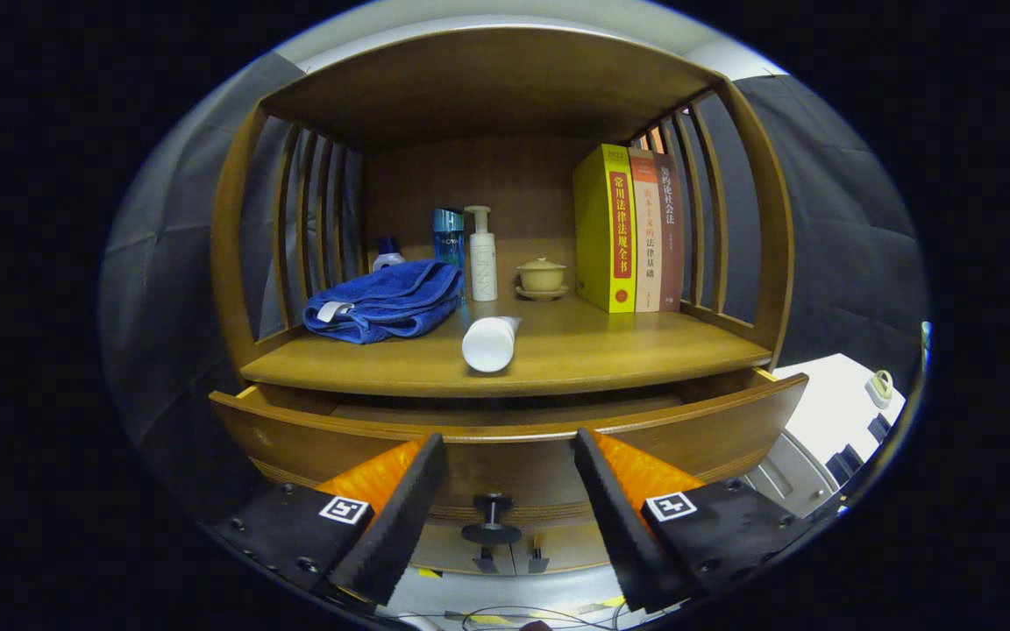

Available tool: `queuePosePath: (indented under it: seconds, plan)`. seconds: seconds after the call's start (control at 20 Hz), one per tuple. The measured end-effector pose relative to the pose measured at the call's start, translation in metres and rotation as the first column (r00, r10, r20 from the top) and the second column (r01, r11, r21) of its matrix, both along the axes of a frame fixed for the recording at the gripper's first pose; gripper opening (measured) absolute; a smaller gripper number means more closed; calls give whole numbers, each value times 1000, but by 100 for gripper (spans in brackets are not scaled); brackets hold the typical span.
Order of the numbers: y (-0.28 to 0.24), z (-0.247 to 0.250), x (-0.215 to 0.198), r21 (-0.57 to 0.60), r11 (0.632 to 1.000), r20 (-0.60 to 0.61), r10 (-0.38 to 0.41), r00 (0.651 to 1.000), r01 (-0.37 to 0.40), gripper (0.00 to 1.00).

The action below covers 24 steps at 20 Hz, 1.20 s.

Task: Pull open the drawer, take out the items inside it, and place them on the countertop above the cabinet.

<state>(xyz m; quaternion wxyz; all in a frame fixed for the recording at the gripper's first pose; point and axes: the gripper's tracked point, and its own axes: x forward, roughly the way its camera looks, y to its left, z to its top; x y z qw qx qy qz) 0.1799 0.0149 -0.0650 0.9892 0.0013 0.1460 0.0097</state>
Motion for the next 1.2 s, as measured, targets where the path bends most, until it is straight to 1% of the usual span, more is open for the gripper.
queuePosePath:
  seconds: [0.15, 0.35, 0.65, 0.75, 0.9, 1.05, 1.2]
  plan:
    - [0, 0, 18, 1, 1000, -1, -1, 1000, 1, 99]
    - [1, 1, 30, -9, 1000, 1, -1, 1000, 1, 99]
    - [1, 0, 29, -8, 1000, 11, 0, 1000, 0, 99]
    - [2, -3, 27, 4, 1000, -7, 17, 1000, -17, 99]
    - [3, 9, 8, 66, 998, 11, 15, 1000, -16, 99]
    - [-6, 29, -16, 49, 999, 50, -9, 999, 7, 99]
    - [-5, 52, -46, 36, 999, 88, -11, 996, 8, 98]
